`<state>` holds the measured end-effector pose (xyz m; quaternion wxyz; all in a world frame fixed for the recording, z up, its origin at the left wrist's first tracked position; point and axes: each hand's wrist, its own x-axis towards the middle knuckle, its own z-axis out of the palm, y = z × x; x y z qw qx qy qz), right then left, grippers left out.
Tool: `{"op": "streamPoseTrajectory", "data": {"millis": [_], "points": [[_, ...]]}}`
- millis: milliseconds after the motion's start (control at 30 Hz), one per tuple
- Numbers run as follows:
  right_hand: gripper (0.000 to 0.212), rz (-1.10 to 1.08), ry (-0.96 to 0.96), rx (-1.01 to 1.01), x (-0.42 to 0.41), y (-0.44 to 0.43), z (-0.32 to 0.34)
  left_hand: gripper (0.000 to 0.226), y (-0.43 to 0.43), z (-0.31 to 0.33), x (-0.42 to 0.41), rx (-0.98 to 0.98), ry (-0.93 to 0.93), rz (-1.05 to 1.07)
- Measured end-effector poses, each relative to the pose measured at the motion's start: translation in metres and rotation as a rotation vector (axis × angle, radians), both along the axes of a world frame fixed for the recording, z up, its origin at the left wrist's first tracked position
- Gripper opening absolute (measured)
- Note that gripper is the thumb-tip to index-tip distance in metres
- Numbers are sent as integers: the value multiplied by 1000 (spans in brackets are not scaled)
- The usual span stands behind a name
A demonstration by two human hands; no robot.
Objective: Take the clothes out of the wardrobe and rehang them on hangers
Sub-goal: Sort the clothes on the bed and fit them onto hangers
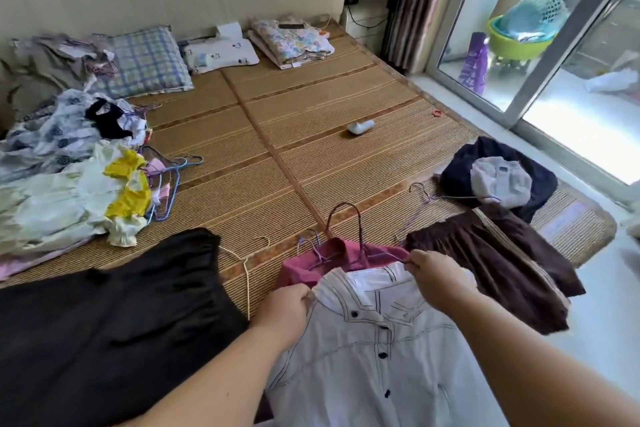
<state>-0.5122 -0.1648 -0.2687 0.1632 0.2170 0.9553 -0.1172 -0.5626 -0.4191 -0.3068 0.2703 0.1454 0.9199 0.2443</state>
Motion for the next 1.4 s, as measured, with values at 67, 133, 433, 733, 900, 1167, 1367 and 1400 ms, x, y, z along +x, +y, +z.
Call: {"op": "streamPoseTrajectory", "data": {"millis": [67, 133, 433, 733, 900, 1167, 1367, 1400], "points": [[27, 55, -50, 60, -35, -6, -20, 25, -2, -29, -28, -25, -35, 22], [25, 66, -48, 56, -61, -10, -45, 26, -3, -51, -47, -49, -85, 58], [32, 118, -167, 23, -132, -11, -159, 19, 2, -137, -111, 21, -306, 220], [67, 64, -134, -140, -92, -46, -152, 60, 11, -123, -96, 14, -229, 115], [67, 132, -49, -111, -55, -72, -100, 61, 21, -70, -66, 36, -110, -38], [70, 193, 140, -87, 41, -132, -17, 66, -40, 12, 30, 50, 158, -182], [68, 215, 163, -112, 122, -198, 30, 65, -122, 51, 119, 21, 152, -206], [68, 220, 160, -120, 130, -211, 36, 64, -137, 59, 129, 17, 147, -194]]}}
